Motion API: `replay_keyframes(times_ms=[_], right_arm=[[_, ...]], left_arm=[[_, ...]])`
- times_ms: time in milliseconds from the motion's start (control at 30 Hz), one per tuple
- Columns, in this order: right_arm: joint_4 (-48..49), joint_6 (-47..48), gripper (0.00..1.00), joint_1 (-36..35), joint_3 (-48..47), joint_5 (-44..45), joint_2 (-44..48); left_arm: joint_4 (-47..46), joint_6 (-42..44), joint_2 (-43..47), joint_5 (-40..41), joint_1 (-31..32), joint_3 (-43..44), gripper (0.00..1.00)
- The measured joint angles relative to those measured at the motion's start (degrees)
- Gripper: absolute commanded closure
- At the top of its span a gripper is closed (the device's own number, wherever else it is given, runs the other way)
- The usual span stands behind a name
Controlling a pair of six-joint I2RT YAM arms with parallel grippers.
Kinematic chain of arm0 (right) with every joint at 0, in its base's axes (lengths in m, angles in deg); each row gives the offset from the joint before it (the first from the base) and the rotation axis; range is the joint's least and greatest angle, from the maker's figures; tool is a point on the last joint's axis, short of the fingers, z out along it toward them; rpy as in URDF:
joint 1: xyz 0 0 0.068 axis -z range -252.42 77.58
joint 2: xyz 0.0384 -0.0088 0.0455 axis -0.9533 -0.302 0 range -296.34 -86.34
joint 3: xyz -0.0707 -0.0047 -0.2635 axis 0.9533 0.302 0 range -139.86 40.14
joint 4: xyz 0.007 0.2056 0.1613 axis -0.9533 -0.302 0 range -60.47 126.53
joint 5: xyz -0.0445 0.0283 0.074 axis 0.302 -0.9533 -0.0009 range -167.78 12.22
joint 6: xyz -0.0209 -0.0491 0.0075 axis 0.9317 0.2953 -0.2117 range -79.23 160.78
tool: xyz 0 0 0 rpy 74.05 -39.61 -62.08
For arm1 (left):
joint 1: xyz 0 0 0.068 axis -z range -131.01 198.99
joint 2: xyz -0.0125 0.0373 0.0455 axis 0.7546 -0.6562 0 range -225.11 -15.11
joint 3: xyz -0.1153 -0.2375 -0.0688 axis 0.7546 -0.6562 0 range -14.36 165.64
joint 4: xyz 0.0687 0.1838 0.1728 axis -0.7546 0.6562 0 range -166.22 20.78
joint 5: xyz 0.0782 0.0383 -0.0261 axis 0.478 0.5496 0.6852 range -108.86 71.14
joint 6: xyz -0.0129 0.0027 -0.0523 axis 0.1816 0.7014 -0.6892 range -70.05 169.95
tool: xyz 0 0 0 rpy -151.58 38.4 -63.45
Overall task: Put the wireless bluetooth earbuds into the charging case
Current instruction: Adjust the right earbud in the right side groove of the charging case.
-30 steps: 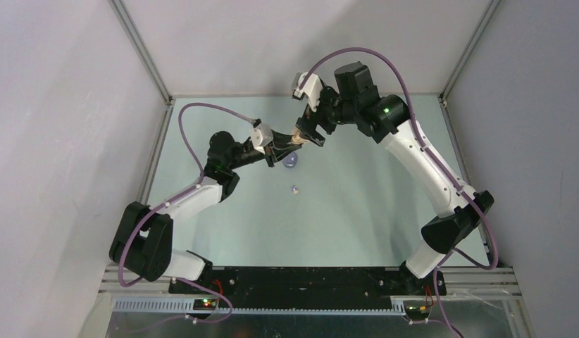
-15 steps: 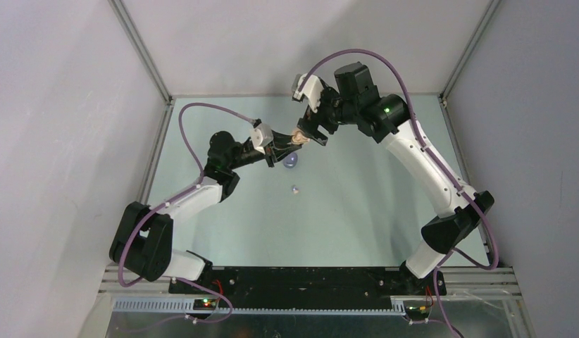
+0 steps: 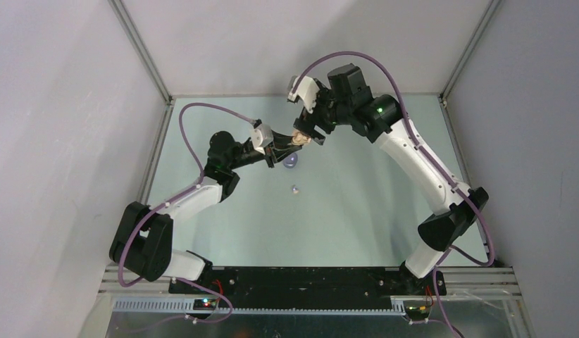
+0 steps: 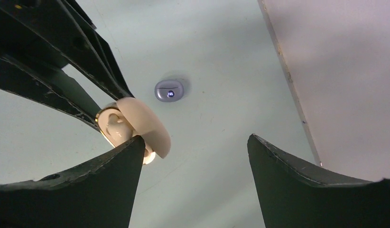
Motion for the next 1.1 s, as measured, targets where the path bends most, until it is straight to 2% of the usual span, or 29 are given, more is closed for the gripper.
replay_keyframes(times_ms=[300, 733, 867, 1100], right_arm=[[0.6, 2.7, 0.17, -3.9, 0.0, 1.7, 0.0], [-1.6, 2.0, 0.16, -2.6, -2.0, 7.1, -0.6], [-3.0, 0.8, 0.16, -1.6, -5.1, 4.3, -0.7], [-4.2, -2.3, 0.14, -2.4, -5.0, -3.4, -0.2]], left_arm=[[1.4, -0.1, 0.0, 0.1, 0.2, 0.0, 1.00], [1.7, -0.3, 0.0, 2.0, 0.2, 0.0, 1.00], [1.8, -0.3, 0.0, 2.2, 0.2, 0.0, 1.00], [1.8, -0.3, 0.0, 2.6, 0.3, 0.0, 1.00]])
